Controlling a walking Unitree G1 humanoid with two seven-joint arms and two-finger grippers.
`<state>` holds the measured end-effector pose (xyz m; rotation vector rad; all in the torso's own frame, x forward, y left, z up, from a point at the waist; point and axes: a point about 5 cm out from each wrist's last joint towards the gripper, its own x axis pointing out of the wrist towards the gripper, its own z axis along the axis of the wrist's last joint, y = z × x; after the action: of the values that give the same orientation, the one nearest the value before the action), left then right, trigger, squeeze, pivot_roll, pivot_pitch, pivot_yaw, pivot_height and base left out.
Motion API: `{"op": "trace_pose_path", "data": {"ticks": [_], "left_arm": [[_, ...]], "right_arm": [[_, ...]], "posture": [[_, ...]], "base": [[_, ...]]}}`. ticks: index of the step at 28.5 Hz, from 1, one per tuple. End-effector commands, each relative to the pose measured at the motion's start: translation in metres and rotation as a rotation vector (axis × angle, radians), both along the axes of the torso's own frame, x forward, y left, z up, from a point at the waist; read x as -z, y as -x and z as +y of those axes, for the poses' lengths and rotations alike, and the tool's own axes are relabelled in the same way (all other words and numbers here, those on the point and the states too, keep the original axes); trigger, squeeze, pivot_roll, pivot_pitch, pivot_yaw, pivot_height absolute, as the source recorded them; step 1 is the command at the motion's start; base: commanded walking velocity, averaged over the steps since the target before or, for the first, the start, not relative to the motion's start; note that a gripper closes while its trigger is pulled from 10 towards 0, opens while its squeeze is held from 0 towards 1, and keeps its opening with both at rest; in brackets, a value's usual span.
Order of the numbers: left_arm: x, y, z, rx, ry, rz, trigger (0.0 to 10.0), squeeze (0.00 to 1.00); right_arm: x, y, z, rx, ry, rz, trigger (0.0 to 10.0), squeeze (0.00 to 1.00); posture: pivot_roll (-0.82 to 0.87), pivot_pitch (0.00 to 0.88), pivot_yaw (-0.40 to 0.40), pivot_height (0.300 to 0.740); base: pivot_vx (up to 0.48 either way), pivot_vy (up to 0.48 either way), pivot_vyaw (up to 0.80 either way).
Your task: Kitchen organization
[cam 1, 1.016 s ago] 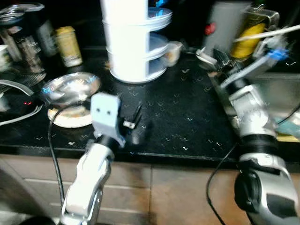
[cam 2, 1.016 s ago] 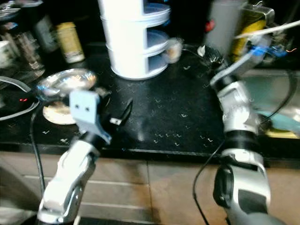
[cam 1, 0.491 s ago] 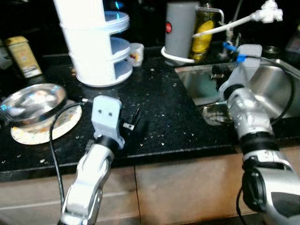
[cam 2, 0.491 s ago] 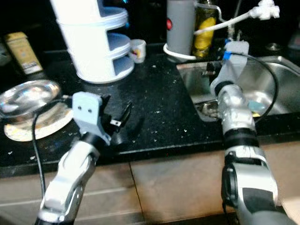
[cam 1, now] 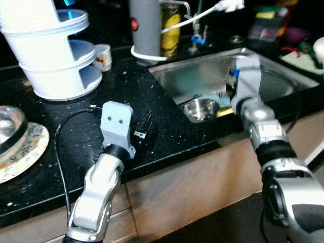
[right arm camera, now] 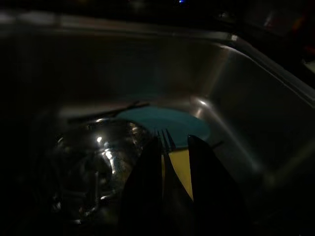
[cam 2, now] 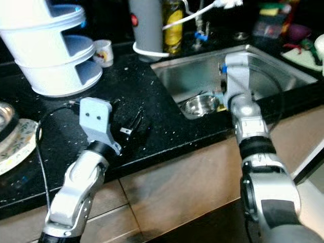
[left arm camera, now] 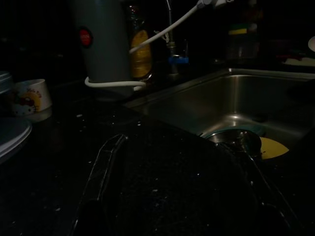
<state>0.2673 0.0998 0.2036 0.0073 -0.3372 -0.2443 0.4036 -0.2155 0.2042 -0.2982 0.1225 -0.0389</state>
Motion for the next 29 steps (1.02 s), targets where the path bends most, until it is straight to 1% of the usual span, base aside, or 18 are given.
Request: {"op": "trace_pose_path", "data": {"ticks": [1,3,4,7,10,12,15,18,19,21,22,23,24,25,26,27,29], "left_arm": [[0.001,0.000,0.001,-0.010,-0.003,0.004,10.0,0.00],[0.001,0.000,0.001,-0.011,-0.003,0.004,10.0,0.00],[0.001,0.000,0.001,-0.012,-0.003,0.006,10.0,0.00],[0.001,0.000,0.001,-0.013,-0.002,0.006,10.0,0.00],[0.001,0.000,0.001,-0.013,-0.002,0.006,10.0,0.00],[0.002,0.000,0.001,-0.014,-0.001,0.007,10.0,0.00],[0.002,0.001,0.001,-0.013,-0.003,0.008,10.0,0.00],[0.002,0.000,0.002,-0.015,-0.003,0.008,10.0,0.00],[0.001,0.000,0.002,-0.016,-0.004,0.007,10.0,0.00],[0.001,0.000,0.002,-0.016,-0.004,0.007,10.0,0.00],[0.001,0.000,0.002,-0.016,-0.004,0.006,10.0,0.00],[0.001,0.000,0.002,-0.016,-0.004,0.006,10.0,0.00],[0.001,0.000,0.002,-0.017,-0.004,0.006,10.0,0.00],[0.001,0.000,0.002,-0.017,-0.004,0.006,10.0,0.00],[0.001,0.000,0.002,-0.017,-0.004,0.006,10.0,0.00],[0.001,0.000,0.002,-0.017,-0.005,0.005,10.0,0.00],[0.000,0.000,0.002,-0.017,-0.005,0.004,10.0,0.00]], "right_arm": [[-0.005,-0.004,0.016,-0.072,0.013,0.002,10.0,0.00],[-0.004,-0.004,0.019,-0.092,0.007,0.004,10.0,0.00],[-0.003,-0.004,0.025,-0.121,0.010,0.010,10.0,0.00],[-0.001,-0.004,0.026,-0.118,0.019,0.015,10.0,0.00],[0.000,-0.004,0.027,-0.117,0.041,0.026,10.0,0.00],[0.004,-0.004,0.026,-0.110,0.082,0.055,10.0,0.00],[0.009,-0.003,0.018,-0.037,0.161,0.117,10.0,0.00],[0.009,-0.004,0.017,-0.037,0.173,0.128,10.0,0.00],[0.009,-0.004,0.020,-0.052,0.157,0.125,10.0,0.00],[0.009,-0.004,0.021,-0.055,0.152,0.124,10.0,0.00],[0.009,-0.004,0.023,-0.065,0.136,0.120,10.0,0.14],[0.009,-0.004,0.023,-0.065,0.136,0.120,10.0,0.14],[0.009,-0.004,0.028,-0.100,0.077,0.120,10.0,0.96],[0.009,-0.004,0.028,-0.100,0.077,0.120,10.0,0.96],[0.010,-0.004,0.031,-0.119,0.043,0.123,10.0,0.96],[0.008,-0.004,0.035,-0.142,0.005,0.109,10.0,1.00],[0.004,-0.005,0.038,-0.162,-0.057,0.082,10.0,1.00]], "posture": [[0.07,0.000,0.012,0.740],[0.07,0.000,0.012,0.740],[0.07,0.000,0.011,0.740],[0.07,0.000,0.010,0.740],[0.07,0.000,0.010,0.740],[0.07,0.000,0.010,0.740],[0.07,0.000,0.010,0.740],[0.07,0.000,0.011,0.740],[0.07,0.000,0.010,0.740],[0.07,0.000,0.010,0.740],[0.07,0.000,0.010,0.740],[0.07,0.000,0.010,0.740],[0.07,0.000,0.010,0.740],[0.07,0.000,0.010,0.740],[0.07,0.000,0.010,0.740],[0.07,0.000,0.012,0.740],[0.07,0.000,0.012,0.740]], "base": [[0.000,0.000,0.00],[0.000,0.000,0.00],[0.000,0.000,0.00],[0.000,0.000,0.00],[0.000,0.000,0.00],[0.000,0.000,0.00],[0.000,0.000,0.00],[0.000,0.000,0.00],[0.000,0.000,0.00],[0.000,0.000,0.00],[0.000,0.000,0.00],[0.000,0.000,0.00],[0.000,0.000,0.00],[0.000,0.000,0.00],[0.000,0.000,0.00],[0.000,0.000,0.00],[0.000,0.000,0.00]]}}
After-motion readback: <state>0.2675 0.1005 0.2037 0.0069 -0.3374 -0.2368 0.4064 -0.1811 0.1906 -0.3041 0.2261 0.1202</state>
